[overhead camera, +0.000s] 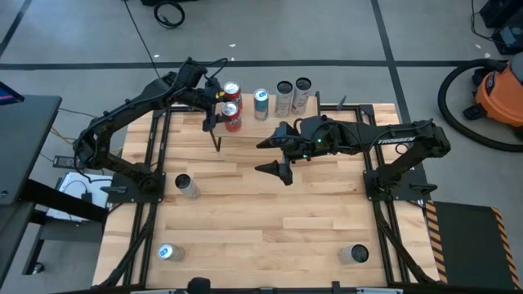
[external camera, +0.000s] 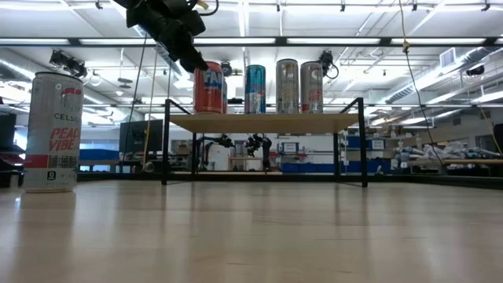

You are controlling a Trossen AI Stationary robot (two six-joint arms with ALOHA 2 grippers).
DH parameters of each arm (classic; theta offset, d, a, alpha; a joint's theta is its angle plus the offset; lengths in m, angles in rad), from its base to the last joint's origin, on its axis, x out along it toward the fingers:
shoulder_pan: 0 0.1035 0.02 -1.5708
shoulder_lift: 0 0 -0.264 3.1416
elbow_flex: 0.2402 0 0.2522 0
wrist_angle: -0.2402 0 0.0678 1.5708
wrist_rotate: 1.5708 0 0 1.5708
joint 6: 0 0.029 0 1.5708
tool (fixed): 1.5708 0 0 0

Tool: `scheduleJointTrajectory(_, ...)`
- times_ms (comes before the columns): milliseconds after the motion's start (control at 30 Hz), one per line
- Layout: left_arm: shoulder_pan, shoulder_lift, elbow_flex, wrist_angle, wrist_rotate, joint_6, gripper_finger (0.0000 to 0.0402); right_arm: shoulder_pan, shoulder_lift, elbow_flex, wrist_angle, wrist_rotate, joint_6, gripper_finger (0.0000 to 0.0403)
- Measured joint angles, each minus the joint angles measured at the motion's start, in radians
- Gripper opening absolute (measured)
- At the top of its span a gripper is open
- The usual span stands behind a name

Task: Place canned beverage on shelf
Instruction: Put the left red soda can on the shelf

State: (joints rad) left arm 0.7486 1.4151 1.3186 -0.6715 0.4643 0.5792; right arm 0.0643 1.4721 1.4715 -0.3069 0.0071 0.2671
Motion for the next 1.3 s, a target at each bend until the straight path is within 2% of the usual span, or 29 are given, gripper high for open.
scheduleJointTrajectory(67,0.000,0.000,0.000,0.001,-0.007,0.005,0.0378,0.000,0.000,0.000,0.000,0.000,0.000,0.0369)
scheduleJointTrajectory(133,0.000,-0.001,0.000,0.003,-0.015,0.007,0.0393,0.000,0.000,0.000,0.000,0.000,0.000,0.0369)
scheduleJointTrajectory(300,0.000,-0.001,0.000,0.018,-0.015,0.003,0.0375,0.000,0.000,0.000,0.000,0.000,0.000,0.0369)
scheduleJointTrajectory(533,0.000,-0.002,0.042,0.026,-0.019,-0.045,0.0374,0.000,0.000,0.000,0.000,0.000,0.000,0.0369)
scheduleJointTrajectory(767,-0.010,-0.003,0.129,-0.083,-0.018,-0.107,0.0374,0.000,0.000,0.000,0.000,0.000,0.000,0.0369)
scheduleJointTrajectory(900,-0.028,-0.003,0.136,-0.195,-0.019,-0.098,0.0374,0.000,0.000,0.000,0.000,0.000,0.000,0.0369)
scheduleJointTrajectory(1167,-0.086,-0.004,0.145,-0.244,-0.022,-0.123,0.0373,0.000,0.000,0.000,0.000,0.000,0.000,0.0369)
scheduleJointTrajectory(1300,-0.114,-0.003,0.192,-0.247,-0.093,-0.153,0.0373,0.000,0.000,0.000,0.001,0.000,0.026,0.0369)
